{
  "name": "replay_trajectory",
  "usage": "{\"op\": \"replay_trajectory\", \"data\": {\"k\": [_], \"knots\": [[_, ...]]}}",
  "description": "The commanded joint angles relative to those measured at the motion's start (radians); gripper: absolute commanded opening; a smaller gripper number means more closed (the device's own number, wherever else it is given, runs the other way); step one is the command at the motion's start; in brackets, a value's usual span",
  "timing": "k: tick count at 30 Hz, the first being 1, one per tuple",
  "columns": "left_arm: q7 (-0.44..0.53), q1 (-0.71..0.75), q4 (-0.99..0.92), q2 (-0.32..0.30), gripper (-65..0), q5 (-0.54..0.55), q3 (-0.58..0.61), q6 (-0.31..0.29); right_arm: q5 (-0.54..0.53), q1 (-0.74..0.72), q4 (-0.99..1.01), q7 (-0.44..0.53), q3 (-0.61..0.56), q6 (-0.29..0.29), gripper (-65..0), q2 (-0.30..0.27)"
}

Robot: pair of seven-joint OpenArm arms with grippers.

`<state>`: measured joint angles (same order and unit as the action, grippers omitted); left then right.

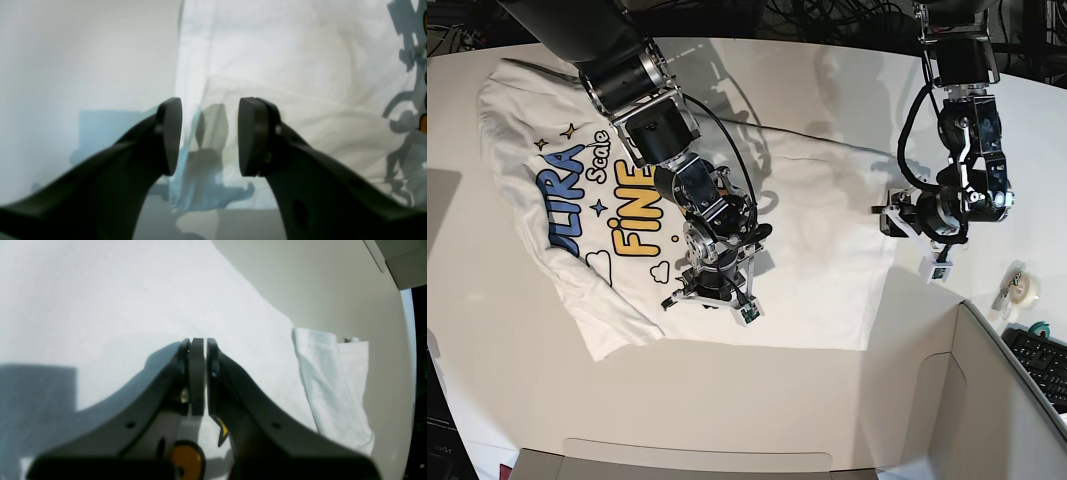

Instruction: Layout the t-shirt on the table in an organized manner, then fold the t-shirt properly

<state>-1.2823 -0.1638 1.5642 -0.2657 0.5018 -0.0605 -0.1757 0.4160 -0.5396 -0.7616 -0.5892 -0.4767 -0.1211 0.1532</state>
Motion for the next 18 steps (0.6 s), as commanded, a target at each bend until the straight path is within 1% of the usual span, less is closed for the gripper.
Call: {"op": "replay_trajectory", "data": {"k": [1,5,9,15,16,17,18], "knots": [[0.019,-0.018,-0.012,-0.007,-38.0,0.010,0.006,0.002,-0.015,-0.012,-0.005,-0.021,0.002,0.010,-62.5,0.004],[0.080,-0.038,-0.084,-0.007,-38.0,0.010,0.034,0.002,-0.015,-0.012,-0.006,-0.021,0.002,0.010,-62.5,0.004],[0.092,-0.053,-0.127,-0.007,-38.0,0.010,0.034,0.002,-0.015,-0.012,-0.006,-0.021,0.002,0.010,-62.5,0.004],[0.092,-0.075,-0.127,-0.007,-38.5,0.010,0.035,0.002,-0.015,-0.012,-0.006,-0.021,0.002,0.010,-62.5,0.004],[0.092,-0.075,-0.127,-0.007,-40.6,0.010,0.040,0.002,-0.015,-0.012,-0.006,-0.021,0.002,0.010,-62.5,0.004],[0.092,-0.075,-0.127,-0.007,-44.1,0.010,0.049,0.002,-0.015,-0.012,-0.006,-0.021,0.002,0.010,-62.5,0.004],[0.091,-0.073,-0.127,-0.007,-49.3,0.010,0.061,0.002,-0.015,-0.012,-0.006,-0.021,0.002,0.010,-62.5,0.004]]}}
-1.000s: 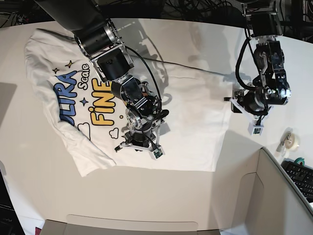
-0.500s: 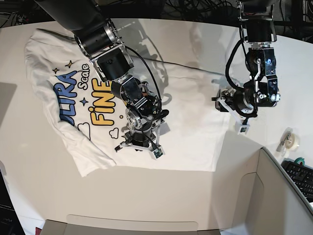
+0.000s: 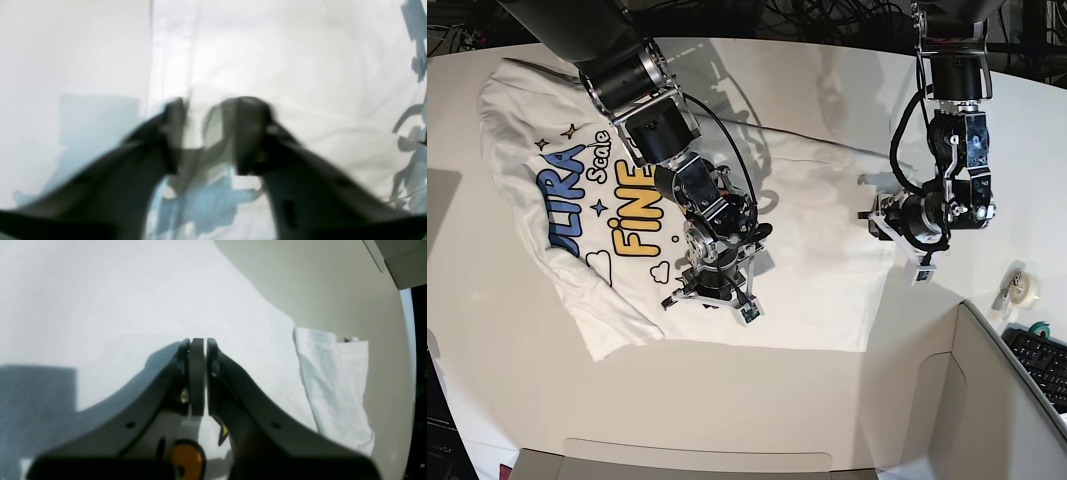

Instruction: Layout the t-shirt on the table in an organized manner, then fold the t-shirt properly

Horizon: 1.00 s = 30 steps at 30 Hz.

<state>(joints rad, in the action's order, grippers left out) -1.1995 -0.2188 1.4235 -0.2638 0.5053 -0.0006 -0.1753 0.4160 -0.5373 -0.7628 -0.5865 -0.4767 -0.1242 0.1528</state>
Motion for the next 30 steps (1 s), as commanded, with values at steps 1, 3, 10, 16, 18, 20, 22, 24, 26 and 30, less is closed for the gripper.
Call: {"op": "replay_trajectory", "data": {"k": [1,3,10,16,18,20,22,24,26,30], "knots": [[0.008,-0.018,0.013,-0.009,-55.4,0.006,0.006,0.001,-0.015,-0.014,-0.005,-0.023,0.002,0.013,-62.5,0.004],[0.004,-0.017,0.007,-0.012,-63.7,0.006,0.015,0.001,-0.015,-0.014,-0.005,-0.023,0.002,0.013,-62.5,0.004],[-0.001,0.017,0.063,-0.013,-65.0,0.006,0.004,0.001,-0.015,-0.014,-0.005,-0.023,0.002,0.013,-62.5,0.004],[-0.036,0.104,0.241,-0.027,-65.0,0.005,-0.066,0.003,-0.015,-0.014,-0.005,-0.023,0.002,0.013,-62.5,0.004],[-0.090,0.126,0.310,-0.025,-65.0,0.006,-0.108,0.003,-0.015,-0.014,-0.005,-0.023,0.002,0.013,-62.5,0.004],[-0.128,0.146,0.371,-0.024,-65.0,0.006,-0.132,0.003,-0.015,-0.014,-0.005,-0.023,0.002,0.013,-62.5,0.004],[-0.158,0.184,0.435,-0.025,-65.0,0.006,-0.149,0.001,-0.015,-0.014,-0.005,-0.023,0.002,0.013,-62.5,0.004],[-0.170,0.236,0.498,-0.029,-65.0,0.006,-0.161,0.001,-0.015,-0.014,-0.005,-0.023,0.002,0.013,-62.5,0.004],[-0.171,0.305,0.544,-0.047,-65.0,0.008,-0.171,0.001,-0.015,-0.014,-0.005,-0.023,0.002,0.013,-62.5,0.004],[-0.168,0.428,0.624,-0.058,-65.0,0.008,-0.171,0.001,-0.015,-0.014,-0.005,-0.025,0.002,0.013,-62.5,0.004]]}}
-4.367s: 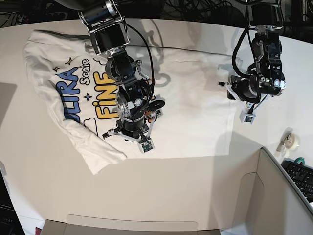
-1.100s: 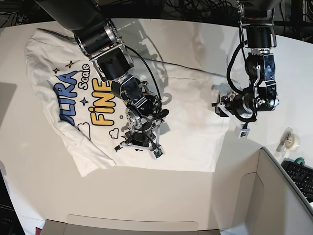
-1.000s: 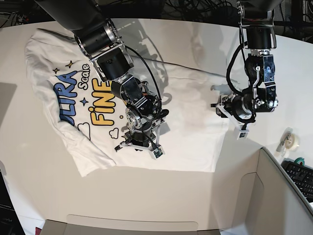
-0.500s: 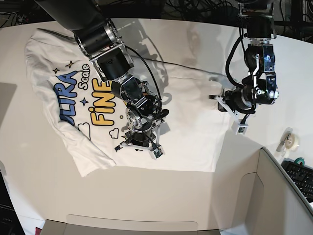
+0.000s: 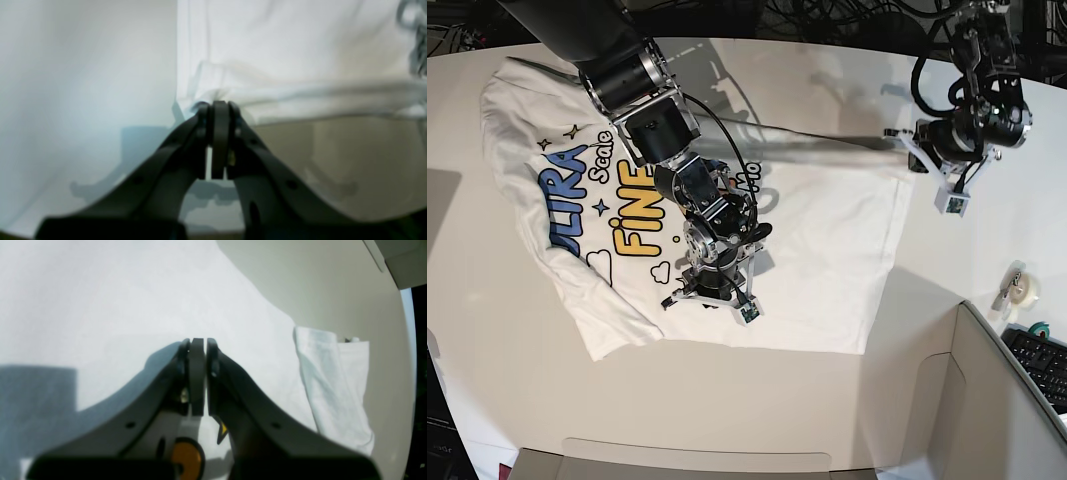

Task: Layout the t-shirt on the table in an organized manner, then fold the t-shirt properly
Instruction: 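Pull the shirt edge with the left gripper away from the right gripper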

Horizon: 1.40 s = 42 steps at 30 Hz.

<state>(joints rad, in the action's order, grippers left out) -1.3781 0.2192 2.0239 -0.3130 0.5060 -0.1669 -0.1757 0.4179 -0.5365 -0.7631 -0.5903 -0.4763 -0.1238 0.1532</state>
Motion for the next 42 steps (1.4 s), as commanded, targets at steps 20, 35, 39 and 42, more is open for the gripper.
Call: {"op": "replay_trajectory", "data": {"k": [20,35,39,42], "knots": [[0.111,0.256,0.050,-0.076,-60.3,0.001,-0.006,0.003,-0.012,-0.020,-0.006,-0.021,0.001,0.013,-62.5,0.004],[0.113,0.271,0.057,-0.134,-48.2,0.049,-0.214,0.003,-0.012,-0.024,-0.012,-0.024,0.001,0.013,-62.5,0.004],[0.115,0.237,0.056,-0.130,-48.2,0.194,-0.331,0.003,-0.011,-0.026,-0.063,-0.024,0.001,0.011,-62.5,0.004],[0.105,0.210,0.056,-0.111,-48.2,0.285,-0.399,0.003,-0.011,-0.026,-0.151,-0.052,0.001,0.011,-62.5,0.004]]}}
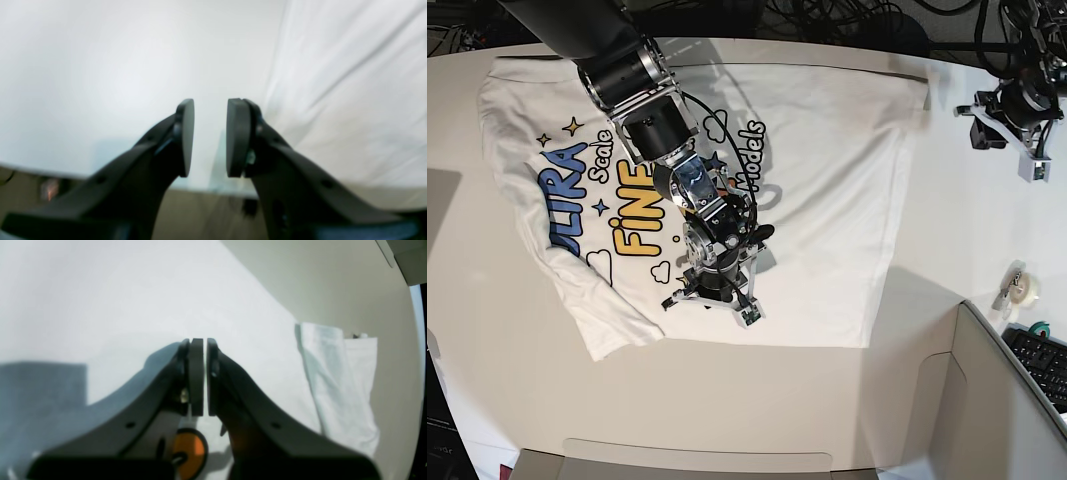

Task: Layout the t-shirt on the table in an organized manner, then fold the t-shirt properly
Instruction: 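Pull the shirt edge with the left gripper away from the right gripper, then grasp the shirt body with both grippers and drag it to straighten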

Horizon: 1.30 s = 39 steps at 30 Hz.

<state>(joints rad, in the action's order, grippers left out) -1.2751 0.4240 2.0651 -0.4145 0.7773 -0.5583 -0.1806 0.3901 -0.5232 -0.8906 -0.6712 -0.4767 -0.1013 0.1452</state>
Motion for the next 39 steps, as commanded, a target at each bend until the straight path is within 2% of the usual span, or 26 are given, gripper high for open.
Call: {"op": "replay_trajectory", "data": {"k": [1,7,11,14,17,19,24,29,33,39], "knots": [[0.002,0.003,0.015,-0.004,-48.2,0.043,-0.013,0.008,0.017,-0.039,-0.062,0.005,0.003,-0.011,-62.5,0.012],[0.002,0.002,0.013,0.001,-48.3,0.138,0.082,0.008,0.017,0.036,-0.375,-0.163,0.128,-0.011,-62.5,0.000],[0.001,-0.060,0.013,-0.001,-48.3,0.199,0.168,0.008,0.016,0.145,-0.637,-0.279,0.252,-0.002,-62.5,-0.046],[0.001,-0.098,0.013,-0.001,-48.3,0.216,0.240,0.008,0.011,0.232,-0.792,-0.353,0.303,-0.001,-62.5,-0.111],[0.001,-0.155,0.009,-0.001,-48.3,0.207,0.352,0.010,0.010,0.334,-0.849,-0.359,0.329,0.001,-62.5,-0.195],[0.001,-0.187,0.001,-0.001,-48.3,0.199,0.407,0.011,0.010,0.395,-0.896,-0.359,0.349,0.001,-62.5,-0.220],[0.015,-0.279,-0.013,0.004,-48.4,0.103,0.507,0.013,0.010,0.504,-0.994,-0.359,0.378,0.005,-61.3,-0.227],[0.001,-0.425,-0.067,0.068,-53.3,-0.066,0.605,0.013,0.010,0.530,-0.984,-0.361,0.401,0.042,-57.8,-0.220],[0.031,-0.548,-0.237,0.095,-55.5,-0.177,0.731,0.013,0.010,0.504,-0.942,-0.361,0.416,0.042,-57.6,-0.220],[0.168,-0.726,-0.541,0.154,-58.2,-0.275,0.852,0.013,0.010,0.437,-0.809,-0.348,0.480,0.042,-57.6,-0.220]]}}
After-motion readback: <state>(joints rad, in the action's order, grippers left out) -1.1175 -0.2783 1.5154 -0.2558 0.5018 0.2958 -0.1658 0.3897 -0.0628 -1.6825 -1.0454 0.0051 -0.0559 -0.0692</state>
